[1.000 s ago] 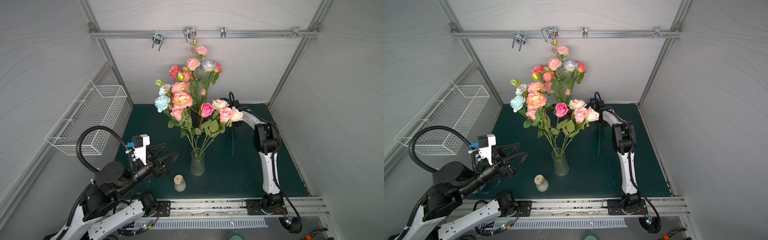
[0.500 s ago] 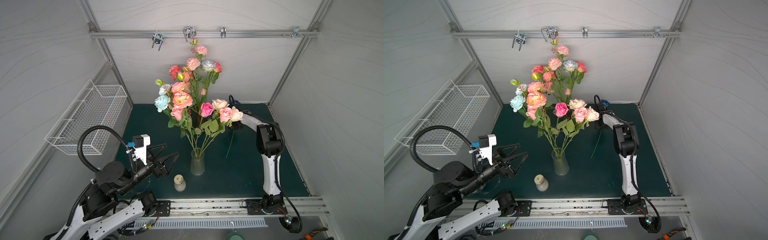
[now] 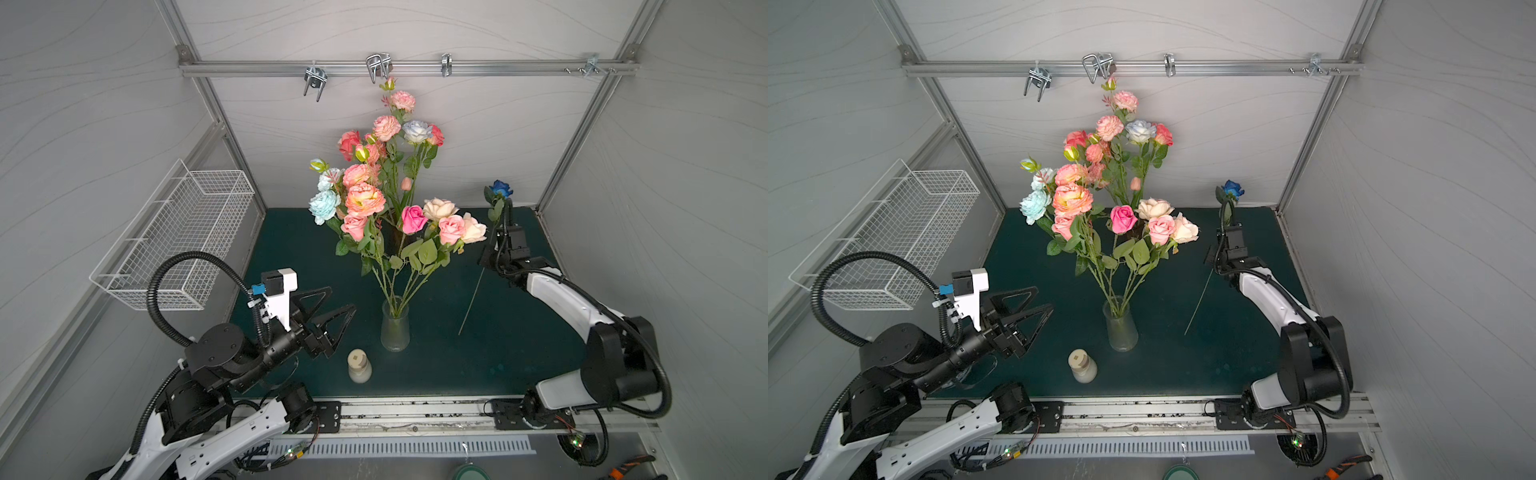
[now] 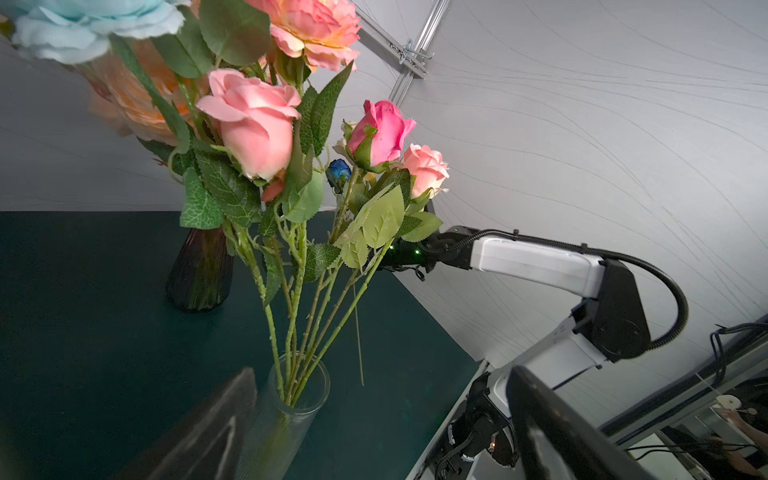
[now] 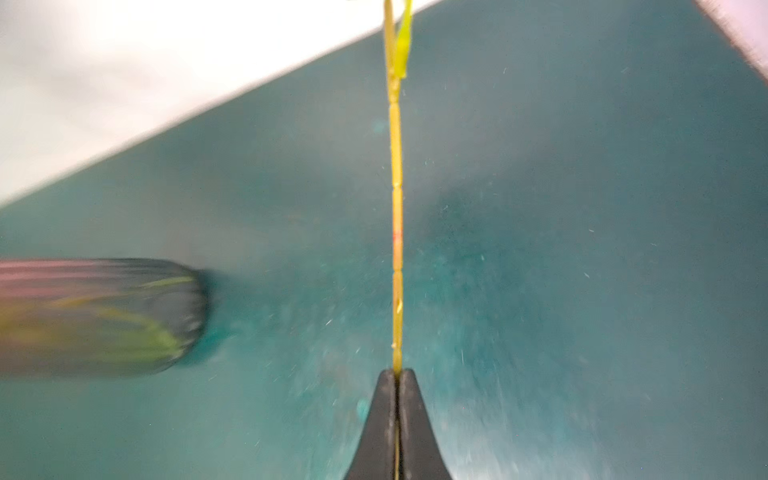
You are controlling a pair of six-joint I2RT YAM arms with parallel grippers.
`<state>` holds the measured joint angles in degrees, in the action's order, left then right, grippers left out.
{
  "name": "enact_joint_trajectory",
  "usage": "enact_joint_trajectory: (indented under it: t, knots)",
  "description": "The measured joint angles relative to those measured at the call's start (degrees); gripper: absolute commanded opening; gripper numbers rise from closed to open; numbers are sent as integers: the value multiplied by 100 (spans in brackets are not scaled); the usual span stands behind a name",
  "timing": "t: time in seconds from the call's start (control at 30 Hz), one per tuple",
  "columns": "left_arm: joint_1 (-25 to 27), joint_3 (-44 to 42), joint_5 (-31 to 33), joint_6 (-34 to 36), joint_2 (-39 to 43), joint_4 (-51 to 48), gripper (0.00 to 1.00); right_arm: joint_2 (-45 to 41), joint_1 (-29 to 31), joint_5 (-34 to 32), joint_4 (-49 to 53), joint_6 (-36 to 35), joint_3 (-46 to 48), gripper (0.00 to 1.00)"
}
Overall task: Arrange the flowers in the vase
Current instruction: 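Lift the blue rose high with the right gripper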
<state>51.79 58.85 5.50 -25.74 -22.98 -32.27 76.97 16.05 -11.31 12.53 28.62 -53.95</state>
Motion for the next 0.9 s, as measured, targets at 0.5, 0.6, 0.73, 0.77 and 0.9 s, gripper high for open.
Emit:
enact_joint_trajectory:
  t: [0.5, 0.6, 0.73, 0.77, 0.9]
  knots:
    - [0, 275, -17, 59, -9, 0, 96, -4677, 754, 501, -415, 153, 1307, 0]
    - [0, 317, -13, 66, -9, -2, 96, -5200, 791, 933, -737, 144, 1274, 0]
    - [0, 328, 0, 72, -9, -7, 96, -5123, 964, 1674, -1202, 136, 1034, 0]
    - [0, 328, 7, 72, -9, -11, 96, -5003, 1110, 1847, -1329, 125, 935, 0]
    - [0, 328, 33, 74, -2, -39, 96, -4478, 2192, 2057, -1742, -249, 540, 0]
